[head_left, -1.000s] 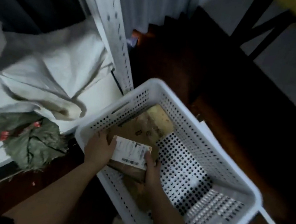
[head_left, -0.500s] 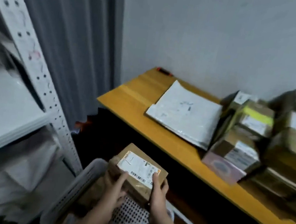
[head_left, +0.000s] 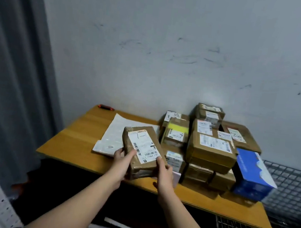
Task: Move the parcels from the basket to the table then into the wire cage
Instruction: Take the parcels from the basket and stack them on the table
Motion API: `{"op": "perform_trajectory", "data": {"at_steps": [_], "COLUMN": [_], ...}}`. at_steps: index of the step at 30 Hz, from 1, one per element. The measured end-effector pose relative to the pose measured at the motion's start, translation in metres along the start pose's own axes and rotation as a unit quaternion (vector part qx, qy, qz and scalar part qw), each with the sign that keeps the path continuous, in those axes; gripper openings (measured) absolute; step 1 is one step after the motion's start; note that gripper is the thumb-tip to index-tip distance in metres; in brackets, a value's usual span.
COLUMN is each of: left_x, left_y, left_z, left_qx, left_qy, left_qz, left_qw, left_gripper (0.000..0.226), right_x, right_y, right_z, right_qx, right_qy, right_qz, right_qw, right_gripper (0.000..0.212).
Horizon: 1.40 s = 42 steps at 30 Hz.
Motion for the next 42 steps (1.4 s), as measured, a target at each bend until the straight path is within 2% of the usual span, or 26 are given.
{"op": "perform_trajectory", "data": {"at_steps": [4, 5, 12, 18, 22, 27, 31, 35, 39, 42], "left_x": [-0.033, -0.040, -0.113, -0.179, -0.206, -0.230, -0.235, -0.239, -0.243, -0.245], "left_y": [0.007, 0.010, 0.051, 0.113, 0.154, 0.192, 0.212, 0.220, 0.222, 0.222], "left_z": [-0.027, -0.032, -0.075, -0.112, -0.116, -0.100, -0.084, -0.078, -0.073, -0.069], "left_qx": [-0.019, -0.023, -0.049, -0.077, -0.076, -0.074, -0.074, -0.080, -0.071, -0.066], "left_qy": [0.044, 0.052, 0.063, 0.081, 0.092, 0.122, 0.156, 0.181, 0.193, 0.183], "left_qz": [0.013, 0.017, 0.073, 0.045, 0.017, 0.019, 0.018, 0.011, 0.023, 0.026], "left_qw": [0.999, 0.998, 0.994, 0.993, 0.993, 0.990, 0.985, 0.980, 0.978, 0.981], "left_gripper": [0.049, 0.048, 0.033, 0.032, 0.032, 0.032, 0.037, 0.028, 0.029, 0.030], "right_x": [0.024, 0.027, 0.034, 0.042, 0.045, 0.044, 0.045, 0.045, 0.044, 0.044], "right_y": [0.007, 0.012, 0.086, 0.166, 0.206, 0.248, 0.269, 0.280, 0.279, 0.277], "right_z": [0.053, 0.064, 0.132, 0.196, 0.224, 0.228, 0.214, 0.203, 0.197, 0.196], "right_qx": [0.047, 0.067, 0.182, 0.172, 0.152, 0.145, 0.135, 0.117, 0.094, 0.090], "right_qy": [0.009, -0.006, -0.153, -0.259, -0.321, -0.385, -0.399, -0.405, -0.415, -0.427], "right_qz": [0.038, 0.043, 0.018, 0.034, 0.063, 0.074, 0.071, 0.072, 0.073, 0.064], "right_qw": [0.998, 0.997, 0.971, 0.950, 0.933, 0.908, 0.904, 0.904, 0.902, 0.897], "right_gripper": [0.034, 0.034, 0.075, 0.039, 0.030, 0.031, 0.035, 0.056, 0.076, 0.082]}}
Point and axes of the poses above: each hand's wrist, its own y-axis towards the middle knuckle, its own x-axis out of the back of the hand, z = x × y, the point moved 3 cm from there along y, towards the middle knuckle, and after that the axes turned 6 degrees about -z, right-handed, at the moved point
